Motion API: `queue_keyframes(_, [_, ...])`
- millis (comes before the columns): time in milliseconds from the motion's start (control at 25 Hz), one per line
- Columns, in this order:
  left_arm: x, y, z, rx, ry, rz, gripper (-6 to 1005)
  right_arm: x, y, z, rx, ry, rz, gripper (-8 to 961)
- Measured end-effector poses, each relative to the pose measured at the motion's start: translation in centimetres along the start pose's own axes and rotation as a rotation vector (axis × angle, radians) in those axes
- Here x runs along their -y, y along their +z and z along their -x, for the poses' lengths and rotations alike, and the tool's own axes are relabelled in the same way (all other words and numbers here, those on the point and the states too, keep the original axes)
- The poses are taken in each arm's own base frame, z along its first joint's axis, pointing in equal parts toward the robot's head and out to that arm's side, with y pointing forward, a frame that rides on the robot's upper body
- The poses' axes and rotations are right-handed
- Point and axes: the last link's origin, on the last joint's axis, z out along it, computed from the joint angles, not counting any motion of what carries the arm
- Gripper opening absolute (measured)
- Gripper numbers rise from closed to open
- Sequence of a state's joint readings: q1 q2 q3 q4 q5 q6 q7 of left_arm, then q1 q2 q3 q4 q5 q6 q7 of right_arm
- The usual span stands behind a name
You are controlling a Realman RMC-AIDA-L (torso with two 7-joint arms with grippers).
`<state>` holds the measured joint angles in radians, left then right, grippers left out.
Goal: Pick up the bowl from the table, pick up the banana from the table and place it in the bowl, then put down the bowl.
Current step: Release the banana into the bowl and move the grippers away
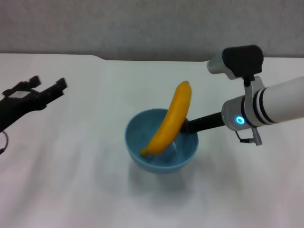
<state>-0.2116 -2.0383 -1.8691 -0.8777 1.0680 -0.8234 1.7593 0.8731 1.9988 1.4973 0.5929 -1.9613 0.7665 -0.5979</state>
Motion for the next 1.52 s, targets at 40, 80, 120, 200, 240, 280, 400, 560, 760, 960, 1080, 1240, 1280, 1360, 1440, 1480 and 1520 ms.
queue_keyframes(40, [0.2, -0.2, 0.1, 0.001, 0.0, -0.009, 894, 0.1, 0.0, 0.3, -0.001, 0.002, -0.007, 31])
queue_keyframes(80, [0.5, -0.3, 0.3, 0.003, 0.002, -0.021, 894, 0.3, 0.0, 0.5, -0.002, 0.002, -0.014, 31])
queue_keyframes(120, [0.7, -0.4, 0.4, 0.006, 0.008, -0.03, 894, 0.5, 0.1, 0.7, -0.002, 0.001, -0.023, 31])
queue_keyframes(200, [0.9, -0.3, 0.6, 0.011, 0.016, -0.047, 894, 0.9, 0.2, 1.3, 0.002, -0.014, -0.049, 31])
queue_keyframes(240, [1.1, -0.2, 0.7, 0.015, 0.017, -0.059, 893, 1.1, 0.2, 1.6, 0.004, -0.021, -0.06, 32])
queue_keyframes(280, [1.3, -0.1, 0.7, 0.017, 0.014, -0.072, 893, 1.2, 0.2, 1.9, 0.005, -0.03, -0.067, 32])
queue_keyframes(400, [1.7, -0.1, 0.7, 0.015, 0.003, -0.095, 893, 0.9, 0.4, 2.3, 0.004, -0.054, -0.066, 33])
queue_keyframes(560, [1.8, 0.0, 0.6, 0.012, -0.001, -0.099, 893, 0.0, 1.1, 1.5, -0.019, -0.07, -0.048, 34])
queue_keyframes(760, [1.8, -0.1, 0.9, 0.019, -0.009, -0.102, 893, -0.5, 1.7, -0.4, -0.028, -0.047, -0.017, 35])
queue_keyframes(960, [2.3, -0.5, 0.8, 0.001, -0.031, -0.121, 893, -0.1, 1.7, -1.7, -0.021, -0.014, -0.013, 36])
queue_keyframes(1080, [2.4, -0.6, 0.8, -0.002, -0.035, -0.126, 893, 0.1, 1.7, -2.0, -0.025, -0.012, -0.016, 37])
queue_keyframes(1240, [2.4, -0.6, 0.9, -0.001, -0.037, -0.126, 893, 0.2, 1.7, -2.1, -0.025, -0.012, -0.02, 38])
queue_keyframes(1280, [2.4, -0.6, 0.9, -0.001, -0.037, -0.125, 893, 0.2, 1.7, -2.0, -0.023, -0.012, -0.022, 38])
queue_keyframes(1360, [2.3, -0.6, 0.9, -0.001, -0.039, -0.121, 894, 0.3, 1.7, -2.1, -0.019, -0.01, -0.026, 39])
queue_keyframes(1440, [2.2, -0.5, 1.0, 0.002, -0.041, -0.118, 894, 0.4, 1.7, -2.2, -0.02, -0.008, -0.029, 39])
queue_keyframes(1480, [2.2, -0.5, 1.1, 0.003, -0.042, -0.117, 894, 0.5, 1.7, -2.2, -0.021, -0.006, -0.03, 40])
queue_keyframes(1520, [2.2, -0.4, 1.1, 0.004, -0.044, -0.116, 894, 0.5, 1.7, -2.3, -0.022, -0.005, -0.031, 40])
